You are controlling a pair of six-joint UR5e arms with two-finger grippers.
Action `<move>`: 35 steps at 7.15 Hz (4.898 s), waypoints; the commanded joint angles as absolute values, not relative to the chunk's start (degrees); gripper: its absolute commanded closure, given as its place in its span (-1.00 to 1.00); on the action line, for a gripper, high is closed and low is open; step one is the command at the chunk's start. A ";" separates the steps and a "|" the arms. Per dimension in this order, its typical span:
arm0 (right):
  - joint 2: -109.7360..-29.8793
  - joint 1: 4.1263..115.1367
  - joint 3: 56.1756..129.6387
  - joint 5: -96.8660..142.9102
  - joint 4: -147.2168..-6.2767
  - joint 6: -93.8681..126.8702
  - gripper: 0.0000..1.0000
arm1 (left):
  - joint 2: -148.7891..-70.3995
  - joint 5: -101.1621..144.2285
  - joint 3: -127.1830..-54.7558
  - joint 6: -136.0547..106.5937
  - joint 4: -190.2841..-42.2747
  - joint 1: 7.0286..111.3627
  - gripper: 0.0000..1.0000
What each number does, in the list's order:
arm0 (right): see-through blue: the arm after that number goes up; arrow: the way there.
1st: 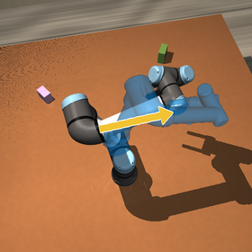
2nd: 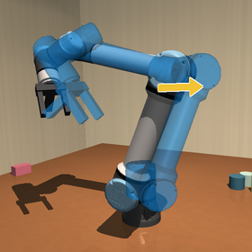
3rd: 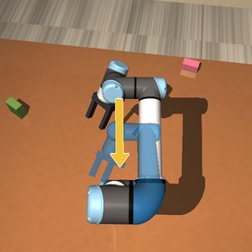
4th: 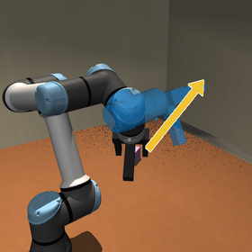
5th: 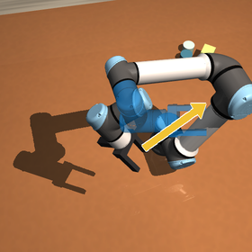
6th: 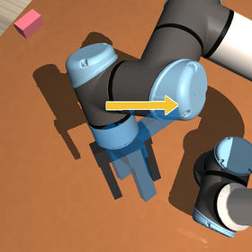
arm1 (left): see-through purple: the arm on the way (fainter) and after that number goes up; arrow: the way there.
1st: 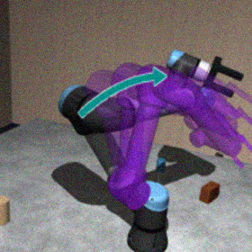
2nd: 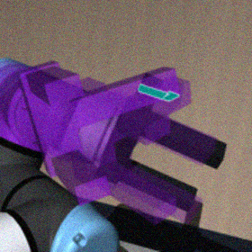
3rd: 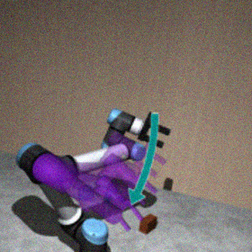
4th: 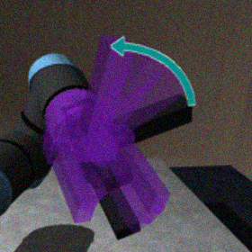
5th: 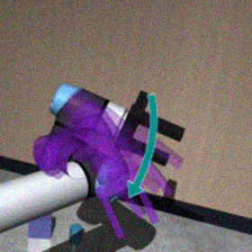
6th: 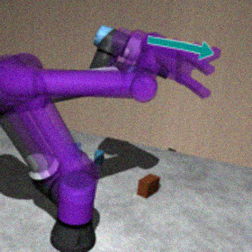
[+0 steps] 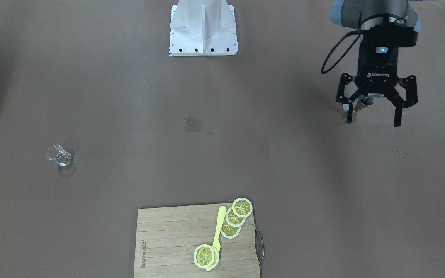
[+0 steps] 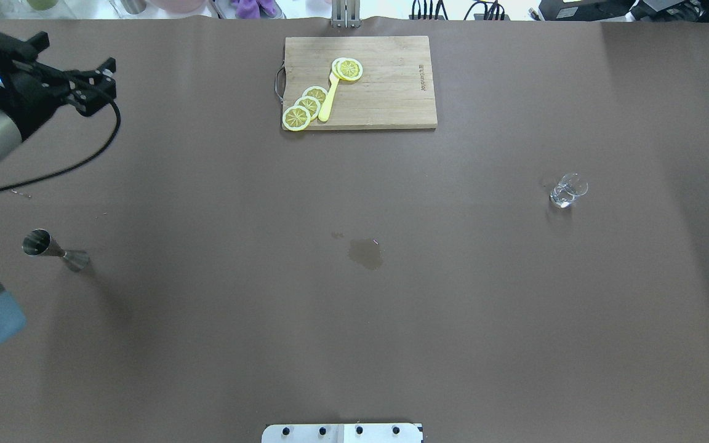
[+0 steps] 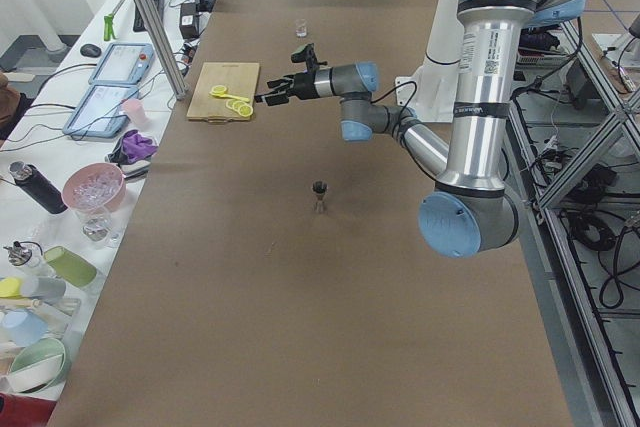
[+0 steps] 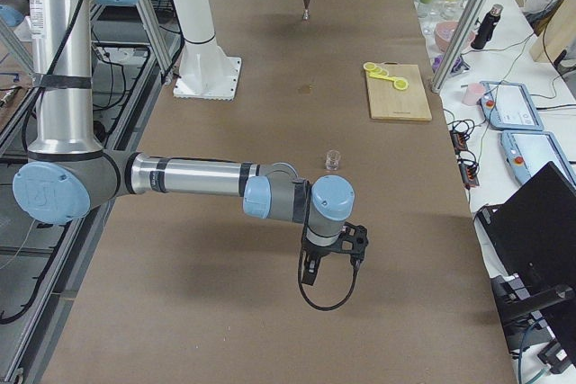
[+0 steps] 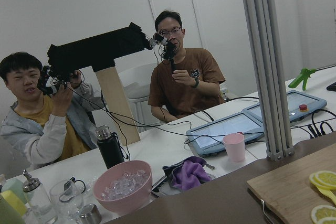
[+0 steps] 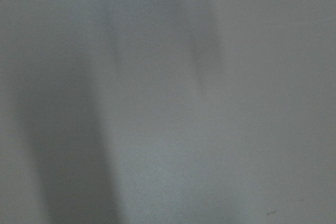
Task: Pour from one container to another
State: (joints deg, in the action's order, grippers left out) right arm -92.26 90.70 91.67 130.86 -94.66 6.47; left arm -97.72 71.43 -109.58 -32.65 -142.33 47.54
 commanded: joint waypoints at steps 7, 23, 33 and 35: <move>-92.11 90.70 91.67 130.87 -94.66 6.59 -1.00 | -106.79 127.39 -89.73 -29.18 -116.60 82.51 -0.99; -92.11 90.70 91.67 131.13 -94.75 6.68 -1.00 | -84.49 134.30 -97.53 -9.14 -87.27 87.45 -0.99; -92.11 90.70 91.49 131.13 -94.83 6.68 -1.00 | -81.47 133.95 -98.00 -9.67 -88.86 87.36 -0.99; -92.81 90.70 91.32 134.19 -94.75 6.77 -1.00 | -81.39 134.03 -98.00 -9.76 -88.86 87.36 -0.99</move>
State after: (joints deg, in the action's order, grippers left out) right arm -92.41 90.70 91.52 132.44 -94.77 6.70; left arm -81.44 133.96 -98.04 -9.71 -88.86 87.32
